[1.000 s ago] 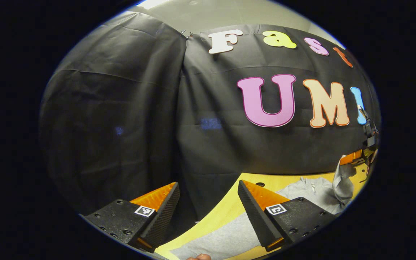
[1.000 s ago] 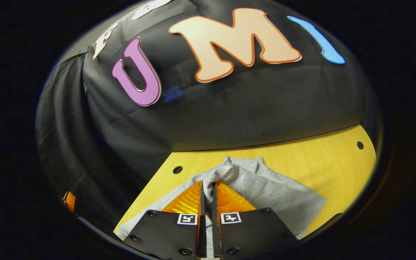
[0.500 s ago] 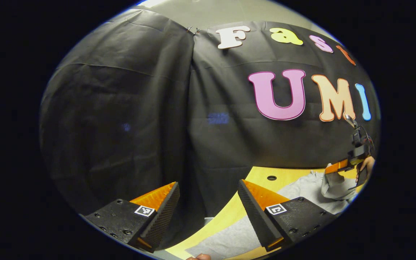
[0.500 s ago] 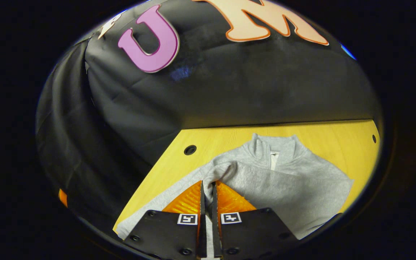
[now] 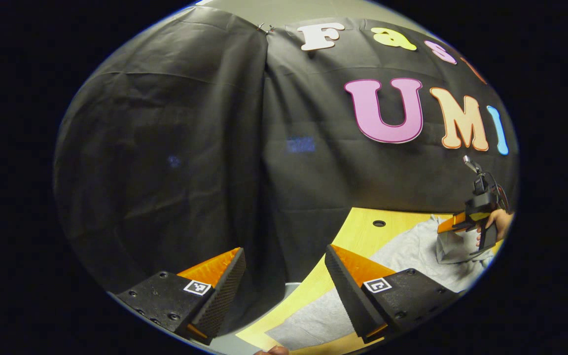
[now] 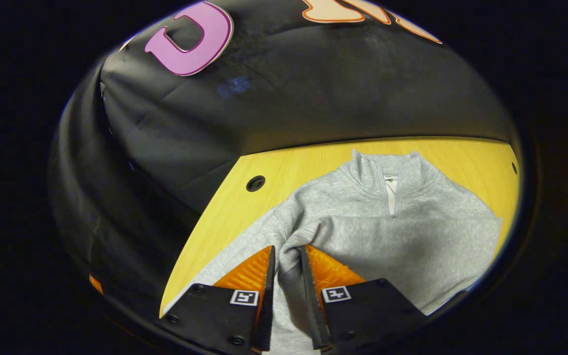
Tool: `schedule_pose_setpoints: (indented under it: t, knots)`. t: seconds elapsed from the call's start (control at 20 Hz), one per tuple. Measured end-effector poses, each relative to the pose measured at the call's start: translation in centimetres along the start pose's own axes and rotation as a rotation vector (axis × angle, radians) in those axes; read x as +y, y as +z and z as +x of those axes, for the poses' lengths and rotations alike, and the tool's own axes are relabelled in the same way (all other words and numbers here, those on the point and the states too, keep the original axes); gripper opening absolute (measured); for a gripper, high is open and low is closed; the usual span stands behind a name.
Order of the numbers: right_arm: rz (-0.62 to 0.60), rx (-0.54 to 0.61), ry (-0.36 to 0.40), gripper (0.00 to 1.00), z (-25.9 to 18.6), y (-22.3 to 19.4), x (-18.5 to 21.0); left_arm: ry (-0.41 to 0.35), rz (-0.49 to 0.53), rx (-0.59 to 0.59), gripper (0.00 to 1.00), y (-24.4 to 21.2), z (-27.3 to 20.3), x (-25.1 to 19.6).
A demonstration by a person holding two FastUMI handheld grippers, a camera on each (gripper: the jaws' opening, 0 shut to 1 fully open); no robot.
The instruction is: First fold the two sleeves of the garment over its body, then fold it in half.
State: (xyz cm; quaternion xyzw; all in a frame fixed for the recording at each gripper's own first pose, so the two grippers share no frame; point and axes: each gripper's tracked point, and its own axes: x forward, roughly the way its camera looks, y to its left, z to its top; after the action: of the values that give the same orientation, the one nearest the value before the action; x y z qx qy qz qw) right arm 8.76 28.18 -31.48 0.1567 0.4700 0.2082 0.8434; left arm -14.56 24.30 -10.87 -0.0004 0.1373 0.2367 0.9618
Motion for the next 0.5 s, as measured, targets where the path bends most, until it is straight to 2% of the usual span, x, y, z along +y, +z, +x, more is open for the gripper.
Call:
schedule_pose_setpoints:
  t: [0.1, 0.15, 0.3, 0.5]
  knots:
    - [-0.001, -0.022, 0.034, 0.34, -1.5, 0.9, 1.0, -0.007, -0.003, 0.023, 1.00, -1.2, 0.3, 0.0]
    - [-0.002, -0.042, 0.045, 0.43, -2.1, 1.4, 1.3, -0.010, -0.005, 0.034, 0.96, -1.9, 0.2, 0.0]
    - [-0.037, -0.118, 0.022, 0.98, -3.9, 3.2, 0.9, -0.023, -0.017, 0.087, 0.96, -4.3, 0.4, -0.3]
    - [-0.063, -0.186, 0.004, 0.98, -6.7, 4.6, 0.0, -0.046, -0.052, 0.186, 0.96, -8.7, 0.4, -0.7]
